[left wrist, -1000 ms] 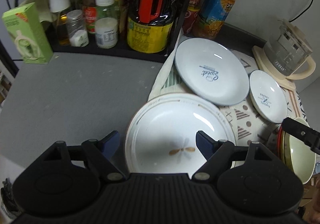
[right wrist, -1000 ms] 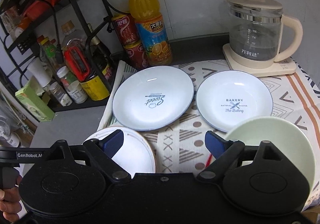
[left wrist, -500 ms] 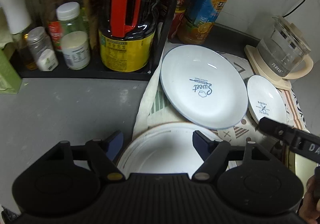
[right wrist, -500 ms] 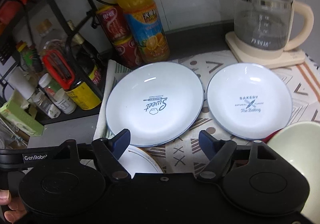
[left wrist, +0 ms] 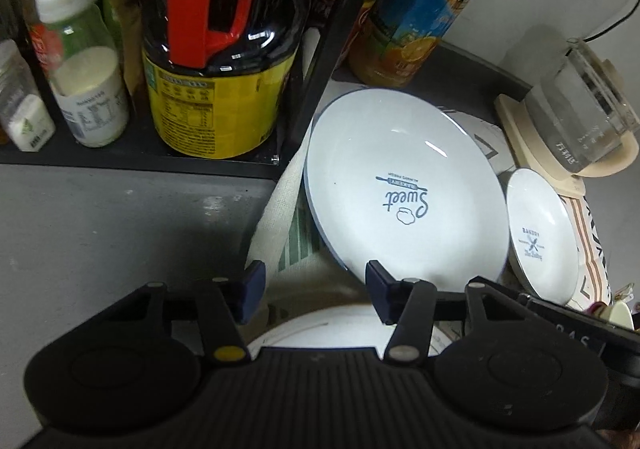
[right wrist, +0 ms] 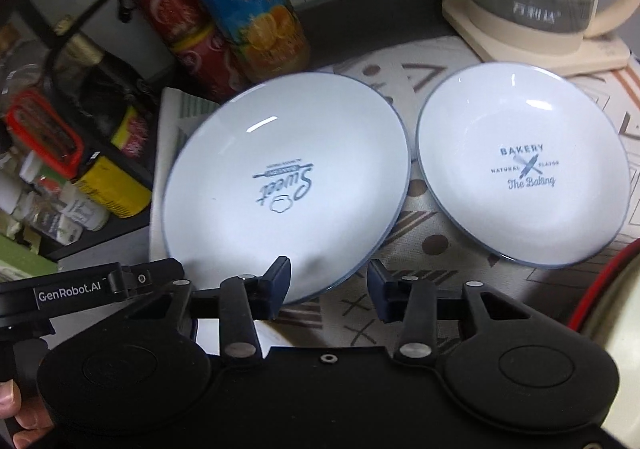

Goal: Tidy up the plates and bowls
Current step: 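Move the left tool to the white 'Sweet' plate and grasp its rim, then lift the 'Sweet' plate with the left tool over the gold-rimmed plate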

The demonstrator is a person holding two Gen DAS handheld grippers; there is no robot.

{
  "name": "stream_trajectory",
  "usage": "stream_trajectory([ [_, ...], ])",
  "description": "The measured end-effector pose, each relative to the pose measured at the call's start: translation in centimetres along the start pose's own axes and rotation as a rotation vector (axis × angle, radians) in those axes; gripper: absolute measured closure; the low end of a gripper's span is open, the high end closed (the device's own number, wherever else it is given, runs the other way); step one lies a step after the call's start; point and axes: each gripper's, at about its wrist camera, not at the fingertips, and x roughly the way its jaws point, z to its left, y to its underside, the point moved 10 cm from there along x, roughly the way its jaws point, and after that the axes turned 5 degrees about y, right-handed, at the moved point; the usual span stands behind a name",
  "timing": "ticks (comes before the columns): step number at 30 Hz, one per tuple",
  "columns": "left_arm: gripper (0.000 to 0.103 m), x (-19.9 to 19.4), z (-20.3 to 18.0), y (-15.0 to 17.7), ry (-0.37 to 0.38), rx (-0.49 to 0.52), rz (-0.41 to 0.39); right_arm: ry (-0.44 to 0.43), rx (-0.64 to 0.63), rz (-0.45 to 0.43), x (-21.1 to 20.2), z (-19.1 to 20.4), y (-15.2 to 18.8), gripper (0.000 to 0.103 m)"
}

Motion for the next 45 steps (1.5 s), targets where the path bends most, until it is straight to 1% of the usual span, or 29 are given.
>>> stream_trajectory([
  [3,0.054,1.1,0.2,-0.1,0.005,-0.002,0.013,0.008,0.02,0.021,1.2,-0.5,0.0,0.061],
  [5,0.054,1.7,0.2,-0.2,0.009,-0.005,0.011,0.006,0.032,0.028,1.9,-0.8,0.1,0.066],
  [6,0.055,1.9,0.2,-0.2,0.008,-0.006,0.011,0.0,0.037,0.03,2.2,-0.8,0.1,0.067],
  [9,0.061,2.7,-0.2,-0.3,0.016,0.004,0.015,-0.011,0.051,0.033,2.7,-0.8,0.2,0.068],
  [14,0.063,2.7,0.1,-0.5,0.015,-0.024,0.021,-0.017,0.042,0.018,2.9,-0.4,-0.1,0.071],
  [17,0.063,2.4,-0.1,-0.6,0.008,-0.004,0.016,-0.027,0.05,0.007,3.0,-0.6,-0.3,0.072],
  [18,0.063,2.5,0.0,-0.6,0.015,-0.011,0.018,-0.028,0.052,0.004,3.0,-0.6,-0.4,0.073],
  [20,0.063,2.9,0.3,-0.6,0.026,-0.044,0.025,-0.027,0.055,-0.005,3.1,-0.9,-0.6,0.078],
  [22,0.068,3.1,0.2,-0.8,0.023,-0.044,0.024,-0.044,0.073,-0.01,3.0,-1.2,-0.6,0.081],
  [24,0.076,3.5,-0.1,-0.9,0.029,-0.043,0.022,-0.059,0.09,-0.004,2.8,-1.4,-0.7,0.084],
  [25,0.078,3.7,-0.1,-0.9,0.036,-0.053,0.023,-0.057,0.088,-0.008,2.5,-1.3,-0.8,0.086],
  [26,0.084,3.9,-0.1,-0.9,0.044,-0.065,0.02,-0.052,0.073,-0.019,2.1,-1.1,-0.9,0.086],
  [27,0.088,3.9,-0.2,-1.0,0.051,-0.073,0.009,-0.047,0.052,-0.031,1.7,-0.9,-0.9,0.086],
  [30,0.088,3.7,-0.2,-0.8,0.057,-0.088,-0.02,-0.042,0.027,-0.052,0.9,-0.6,-1.0,0.086],
  [38,0.088,2.2,-0.4,-0.6,0.08,-0.099,-0.047,-0.053,0.014,-0.104,-0.9,-0.7,-1.6,0.086],
  [45,0.088,0.7,-1.2,0.0,0.081,-0.091,-0.074,-0.065,-0.006,-0.139,-2.8,-1.0,-1.1,0.086],
])
